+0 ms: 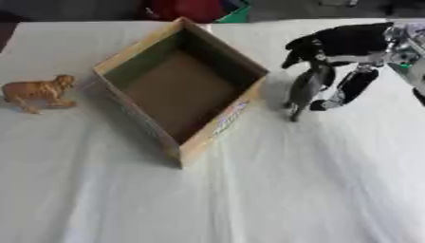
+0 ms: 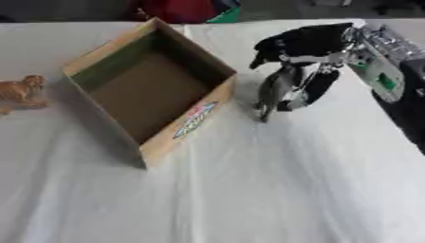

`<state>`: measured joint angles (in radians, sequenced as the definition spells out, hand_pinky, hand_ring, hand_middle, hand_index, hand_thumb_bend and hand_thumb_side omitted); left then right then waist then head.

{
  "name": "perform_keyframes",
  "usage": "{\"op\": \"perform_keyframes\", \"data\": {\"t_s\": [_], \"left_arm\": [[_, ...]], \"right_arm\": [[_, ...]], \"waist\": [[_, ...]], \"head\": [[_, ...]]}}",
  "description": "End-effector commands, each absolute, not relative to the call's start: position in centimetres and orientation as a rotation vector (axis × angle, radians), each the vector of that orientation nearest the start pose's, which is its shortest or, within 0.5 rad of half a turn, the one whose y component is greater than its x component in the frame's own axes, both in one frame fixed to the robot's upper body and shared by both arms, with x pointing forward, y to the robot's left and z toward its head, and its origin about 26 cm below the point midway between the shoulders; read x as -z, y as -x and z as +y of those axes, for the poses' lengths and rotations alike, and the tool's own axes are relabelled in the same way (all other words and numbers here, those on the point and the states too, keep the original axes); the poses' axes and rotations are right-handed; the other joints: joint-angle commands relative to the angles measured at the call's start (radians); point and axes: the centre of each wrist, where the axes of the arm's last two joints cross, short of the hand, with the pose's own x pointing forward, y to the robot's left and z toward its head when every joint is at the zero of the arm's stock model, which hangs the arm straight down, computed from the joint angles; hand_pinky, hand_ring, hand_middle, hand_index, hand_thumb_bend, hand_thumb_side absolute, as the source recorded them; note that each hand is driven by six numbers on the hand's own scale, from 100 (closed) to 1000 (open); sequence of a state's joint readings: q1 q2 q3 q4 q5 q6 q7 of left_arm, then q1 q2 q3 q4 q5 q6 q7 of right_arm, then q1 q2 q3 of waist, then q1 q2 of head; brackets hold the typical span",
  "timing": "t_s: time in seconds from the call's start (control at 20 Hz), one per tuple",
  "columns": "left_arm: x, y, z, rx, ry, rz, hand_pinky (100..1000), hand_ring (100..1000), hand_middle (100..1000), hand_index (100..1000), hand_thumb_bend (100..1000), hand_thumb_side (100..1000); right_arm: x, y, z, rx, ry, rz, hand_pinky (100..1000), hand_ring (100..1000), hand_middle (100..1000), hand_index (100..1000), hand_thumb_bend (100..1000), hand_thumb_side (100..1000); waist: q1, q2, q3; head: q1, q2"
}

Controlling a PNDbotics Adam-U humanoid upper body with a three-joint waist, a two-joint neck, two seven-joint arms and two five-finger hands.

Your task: Pick up objects on the table and place them in the box.

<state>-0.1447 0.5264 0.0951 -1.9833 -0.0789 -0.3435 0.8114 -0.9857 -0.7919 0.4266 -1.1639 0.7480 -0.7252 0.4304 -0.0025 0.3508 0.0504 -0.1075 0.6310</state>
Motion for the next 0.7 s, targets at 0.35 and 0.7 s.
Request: {"op": "perform_keyframes", "data": {"t_s": [0.35, 0.7], "left_arm": [[-19.4, -27.9, 32.7, 0.491, 0.961, 3.357, 569, 709, 778, 844, 100, 858], [-19.4, -27.9, 32.7, 0.514, 0.963, 3.349, 568, 708, 775, 843, 100, 851]], "right_arm": [[-29.4, -44.3, -32.1, 2.823, -0.901, 1.442, 891, 1000, 825, 926, 413, 469], [-28.0, -44.8, -32.6, 2.882, -0.879, 1.432, 872, 1000, 776, 817, 198, 368]], "waist": [[0.001, -0.018, 0.001], [-0.003, -0.011, 0.009]], "head": [[-0.002, -0.009], [-0.004, -0.016]]}}
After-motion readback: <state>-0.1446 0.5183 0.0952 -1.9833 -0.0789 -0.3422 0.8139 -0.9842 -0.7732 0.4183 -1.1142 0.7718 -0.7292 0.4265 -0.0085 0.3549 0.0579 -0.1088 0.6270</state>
